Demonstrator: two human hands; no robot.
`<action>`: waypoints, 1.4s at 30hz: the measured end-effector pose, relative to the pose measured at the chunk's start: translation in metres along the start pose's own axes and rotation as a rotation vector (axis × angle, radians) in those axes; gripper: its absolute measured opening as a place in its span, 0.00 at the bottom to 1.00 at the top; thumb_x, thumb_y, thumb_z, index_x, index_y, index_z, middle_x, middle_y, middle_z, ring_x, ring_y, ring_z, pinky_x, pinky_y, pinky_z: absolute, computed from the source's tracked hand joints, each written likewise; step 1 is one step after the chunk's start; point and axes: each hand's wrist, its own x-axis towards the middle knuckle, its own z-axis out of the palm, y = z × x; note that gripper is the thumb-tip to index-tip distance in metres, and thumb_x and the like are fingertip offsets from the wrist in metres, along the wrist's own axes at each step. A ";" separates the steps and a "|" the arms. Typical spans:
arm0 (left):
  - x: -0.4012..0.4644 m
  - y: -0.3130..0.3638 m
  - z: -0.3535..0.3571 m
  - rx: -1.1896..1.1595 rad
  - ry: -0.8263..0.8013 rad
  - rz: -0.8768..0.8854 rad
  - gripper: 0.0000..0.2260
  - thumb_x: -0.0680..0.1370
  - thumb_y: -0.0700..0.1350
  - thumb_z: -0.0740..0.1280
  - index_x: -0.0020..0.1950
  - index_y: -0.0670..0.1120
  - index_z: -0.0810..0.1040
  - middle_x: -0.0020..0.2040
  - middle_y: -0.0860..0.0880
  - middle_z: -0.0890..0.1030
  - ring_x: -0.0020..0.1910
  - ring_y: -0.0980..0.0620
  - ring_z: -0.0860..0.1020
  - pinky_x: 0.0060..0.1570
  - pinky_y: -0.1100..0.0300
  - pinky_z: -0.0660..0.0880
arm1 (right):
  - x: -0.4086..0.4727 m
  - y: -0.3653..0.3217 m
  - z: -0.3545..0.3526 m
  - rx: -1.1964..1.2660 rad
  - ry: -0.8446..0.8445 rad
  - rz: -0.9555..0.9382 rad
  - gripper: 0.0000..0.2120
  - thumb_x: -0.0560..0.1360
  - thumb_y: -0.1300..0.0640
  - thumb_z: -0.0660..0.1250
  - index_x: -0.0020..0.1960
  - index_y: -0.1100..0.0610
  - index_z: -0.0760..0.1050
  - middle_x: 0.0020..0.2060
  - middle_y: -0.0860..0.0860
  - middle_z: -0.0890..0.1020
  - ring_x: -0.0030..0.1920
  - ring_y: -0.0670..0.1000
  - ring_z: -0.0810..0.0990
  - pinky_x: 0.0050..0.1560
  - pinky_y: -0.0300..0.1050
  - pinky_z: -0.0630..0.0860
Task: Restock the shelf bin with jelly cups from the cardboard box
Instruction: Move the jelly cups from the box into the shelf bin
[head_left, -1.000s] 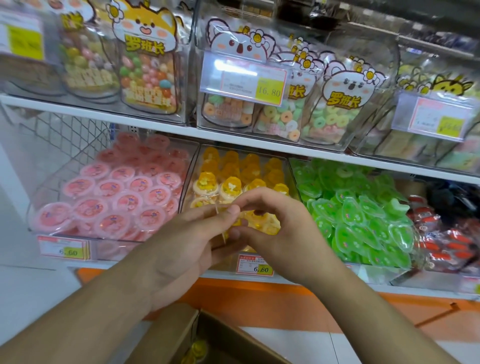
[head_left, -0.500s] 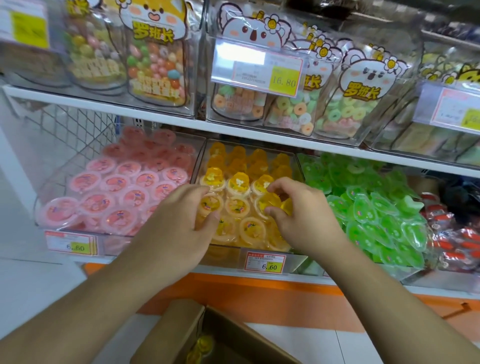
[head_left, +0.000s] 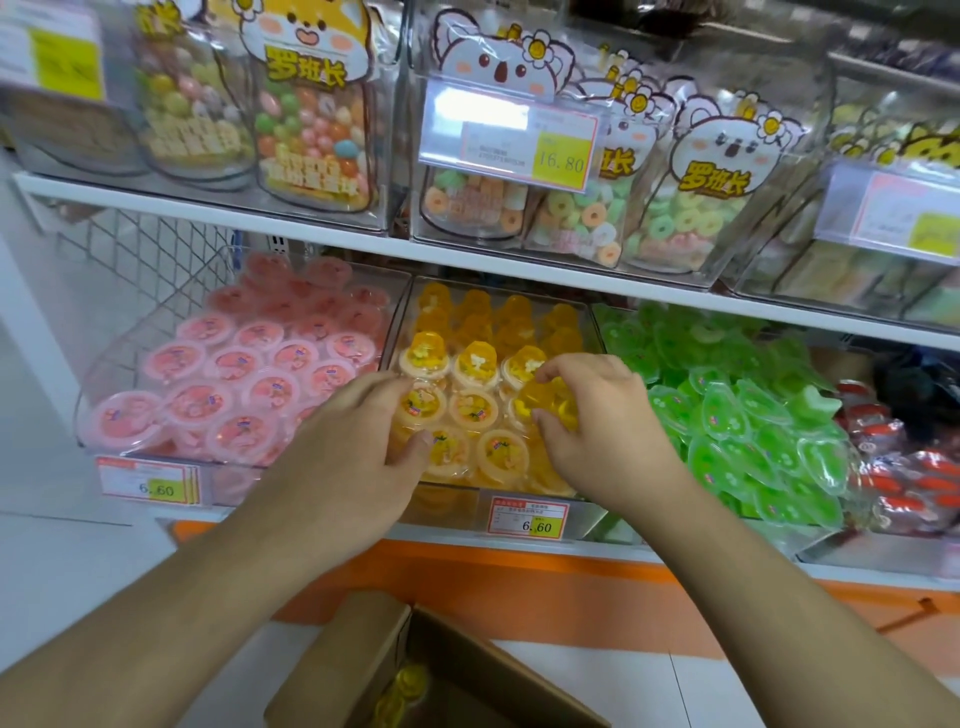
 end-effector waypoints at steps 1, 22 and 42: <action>-0.002 0.001 -0.002 -0.002 0.012 -0.004 0.25 0.82 0.58 0.62 0.80 0.56 0.65 0.77 0.61 0.65 0.76 0.55 0.66 0.73 0.54 0.66 | -0.004 -0.001 -0.003 0.015 0.018 -0.011 0.15 0.76 0.54 0.74 0.62 0.52 0.78 0.60 0.48 0.81 0.65 0.54 0.74 0.67 0.56 0.71; -0.122 -0.127 0.148 -0.050 -0.577 -0.218 0.26 0.86 0.57 0.58 0.84 0.57 0.57 0.81 0.54 0.63 0.77 0.50 0.67 0.74 0.54 0.67 | -0.217 0.023 0.165 0.361 -1.063 0.404 0.22 0.77 0.49 0.74 0.70 0.42 0.75 0.61 0.43 0.79 0.61 0.48 0.78 0.66 0.48 0.77; -0.134 -0.171 0.228 -0.413 -0.440 -0.353 0.23 0.87 0.57 0.53 0.82 0.68 0.52 0.82 0.60 0.62 0.79 0.57 0.62 0.78 0.50 0.62 | -0.290 0.048 0.311 0.310 -0.938 0.834 0.23 0.71 0.50 0.77 0.66 0.45 0.80 0.68 0.51 0.76 0.66 0.57 0.77 0.70 0.52 0.76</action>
